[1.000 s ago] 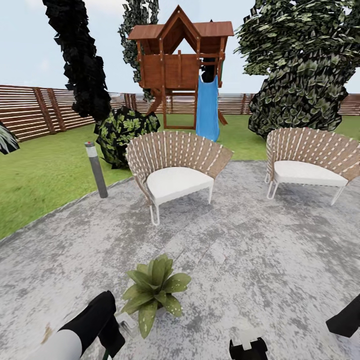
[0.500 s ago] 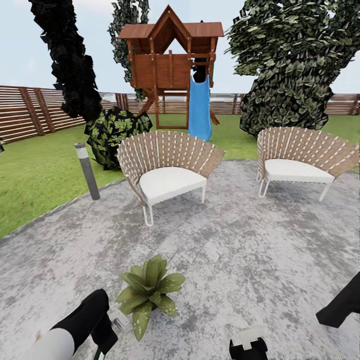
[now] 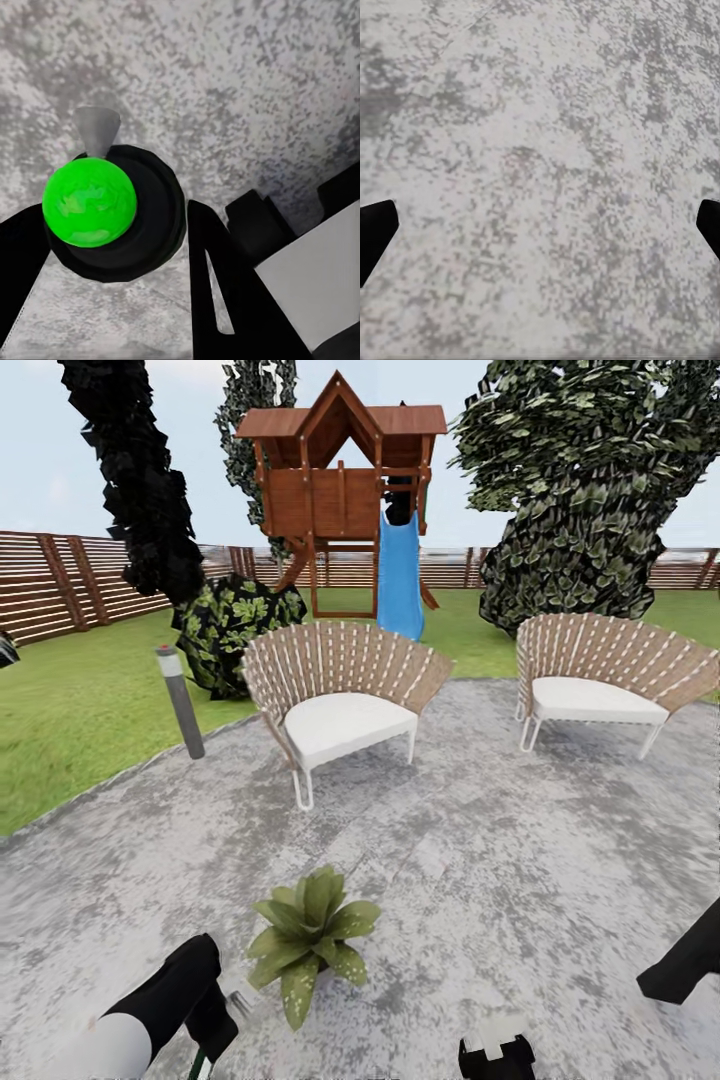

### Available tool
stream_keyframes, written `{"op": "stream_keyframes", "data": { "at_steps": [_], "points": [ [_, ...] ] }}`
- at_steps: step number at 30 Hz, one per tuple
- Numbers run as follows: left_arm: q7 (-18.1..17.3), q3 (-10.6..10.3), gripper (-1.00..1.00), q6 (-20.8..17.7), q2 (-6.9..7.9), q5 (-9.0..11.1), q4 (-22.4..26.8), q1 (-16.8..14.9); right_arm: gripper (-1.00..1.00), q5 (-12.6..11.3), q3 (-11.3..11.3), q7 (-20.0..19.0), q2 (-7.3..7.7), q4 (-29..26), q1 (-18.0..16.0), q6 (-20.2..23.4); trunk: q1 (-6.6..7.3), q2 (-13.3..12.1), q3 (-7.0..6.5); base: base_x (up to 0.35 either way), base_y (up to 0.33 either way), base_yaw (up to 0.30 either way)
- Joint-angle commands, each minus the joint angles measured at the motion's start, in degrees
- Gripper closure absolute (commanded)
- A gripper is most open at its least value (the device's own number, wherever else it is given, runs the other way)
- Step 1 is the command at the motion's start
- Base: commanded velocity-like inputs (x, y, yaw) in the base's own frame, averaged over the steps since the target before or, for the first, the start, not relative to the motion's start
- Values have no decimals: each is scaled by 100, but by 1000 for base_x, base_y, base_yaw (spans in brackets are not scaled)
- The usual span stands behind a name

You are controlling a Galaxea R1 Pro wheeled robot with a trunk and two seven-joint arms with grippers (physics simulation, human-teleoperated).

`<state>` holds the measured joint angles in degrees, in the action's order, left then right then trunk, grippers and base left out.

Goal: Pick up the pesticide atomizer in the garden and spray insectifuge to fully cover both potted plants in the garden.

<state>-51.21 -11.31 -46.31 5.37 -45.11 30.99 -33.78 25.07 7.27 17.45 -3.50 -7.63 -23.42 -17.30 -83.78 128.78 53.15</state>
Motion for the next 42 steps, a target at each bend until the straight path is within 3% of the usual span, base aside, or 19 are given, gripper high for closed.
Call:
{"op": "stream_keyframes", "data": {
  "at_steps": [1,4,13,20,28,42],
  "points": [
    [-56,-11,100,-11,6,-50,12,-11,-100,60,47,21,-2,7,-5,-19,1,2,6,34,297,-193],
    [-57,99,100,-18,-21,-48,12,-22,-100,52,53,22,-2,7,-5,-19,1,2,6,159,254,-261],
    [-118,117,100,-24,-64,-33,18,-55,-100,51,53,22,-2,7,-5,-19,1,2,6,54,35,-62],
    [-748,59,100,-53,-37,-108,12,-695,-100,51,52,22,-2,7,-5,-19,1,2,6,0,0,0],
    [-785,-278,100,4,5,-90,-95,-658,-100,51,54,22,6,7,-5,-19,1,2,6,0,0,0],
    [-777,-288,100,34,17,-92,-450,-621,-100,51,51,22,7,7,-5,-19,1,2,6,-80,141,-192]
  ]
}}
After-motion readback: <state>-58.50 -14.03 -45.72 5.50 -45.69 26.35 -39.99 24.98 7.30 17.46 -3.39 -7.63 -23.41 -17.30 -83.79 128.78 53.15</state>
